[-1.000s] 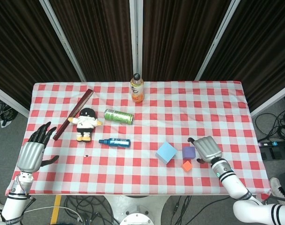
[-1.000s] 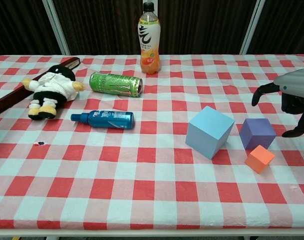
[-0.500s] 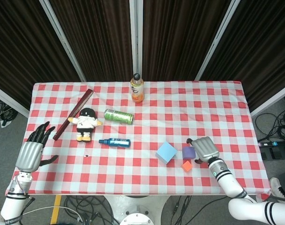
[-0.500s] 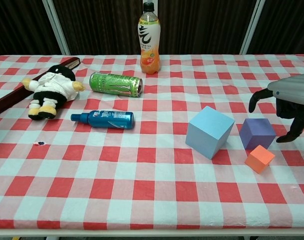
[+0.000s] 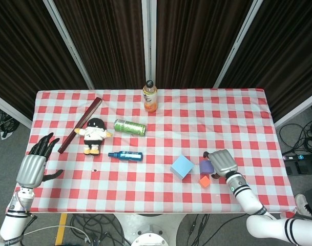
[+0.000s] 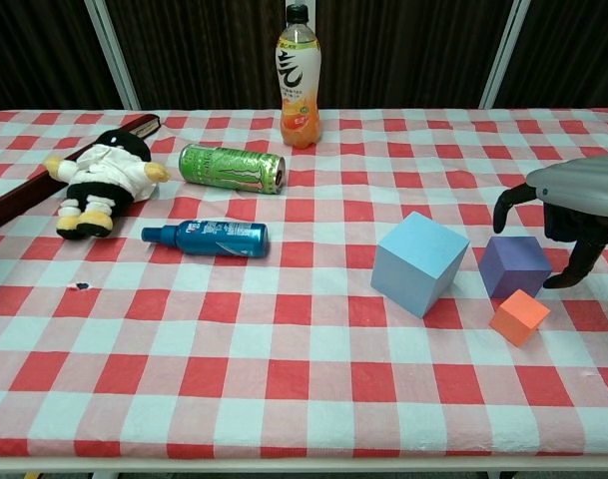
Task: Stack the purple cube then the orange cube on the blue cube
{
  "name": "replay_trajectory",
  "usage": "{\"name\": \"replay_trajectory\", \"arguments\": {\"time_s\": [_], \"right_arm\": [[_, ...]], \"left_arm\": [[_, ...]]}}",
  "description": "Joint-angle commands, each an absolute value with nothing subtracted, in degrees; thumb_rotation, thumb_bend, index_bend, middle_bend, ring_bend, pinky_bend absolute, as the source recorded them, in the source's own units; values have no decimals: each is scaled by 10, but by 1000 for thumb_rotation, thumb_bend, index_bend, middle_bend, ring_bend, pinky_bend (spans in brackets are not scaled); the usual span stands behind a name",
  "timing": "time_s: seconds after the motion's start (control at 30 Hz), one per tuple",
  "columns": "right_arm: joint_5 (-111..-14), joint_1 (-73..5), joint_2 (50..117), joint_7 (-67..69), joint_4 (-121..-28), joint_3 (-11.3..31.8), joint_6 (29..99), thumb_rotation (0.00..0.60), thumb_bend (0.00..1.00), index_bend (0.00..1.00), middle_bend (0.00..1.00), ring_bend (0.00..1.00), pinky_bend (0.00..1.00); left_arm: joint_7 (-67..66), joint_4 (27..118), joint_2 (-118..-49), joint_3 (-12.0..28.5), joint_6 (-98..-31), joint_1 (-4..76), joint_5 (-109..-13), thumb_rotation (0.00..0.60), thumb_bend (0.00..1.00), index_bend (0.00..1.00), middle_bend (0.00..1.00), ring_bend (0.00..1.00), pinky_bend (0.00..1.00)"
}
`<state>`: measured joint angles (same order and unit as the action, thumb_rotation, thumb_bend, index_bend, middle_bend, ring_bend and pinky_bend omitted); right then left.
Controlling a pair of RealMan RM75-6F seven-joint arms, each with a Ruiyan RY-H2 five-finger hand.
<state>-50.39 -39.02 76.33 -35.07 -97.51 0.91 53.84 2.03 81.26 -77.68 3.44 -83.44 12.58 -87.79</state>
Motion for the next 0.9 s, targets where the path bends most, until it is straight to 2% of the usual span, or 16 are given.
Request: {"name": "replay_trajectory", "arguments": {"time_s": [0.03,0.4,0.63,0.9], "right_arm": [[-503,-391,765,-352,-974,9,541,600,36,328,1000,913,844],[-492,-396,773,-355,-964,6,545,600,38,353,1000,918,849],[-496,-394,781,-347,-955,9,554,600,43,462,1000,929,862],[-493,-397,788,-348,-948,10,554,600,56,496,1000,934,868]], "left_arm": [[18,812,-778,35,-835,125,-877,600,0,159,109,82,207],[20,812,-778,34,-833,124,-873,600,0,159,109,82,206],[23,811,-777,33,-830,123,-872,600,0,159,109,82,206],[29,811,-775,33,-830,122,-871,600,0,159,109,82,207]]}}
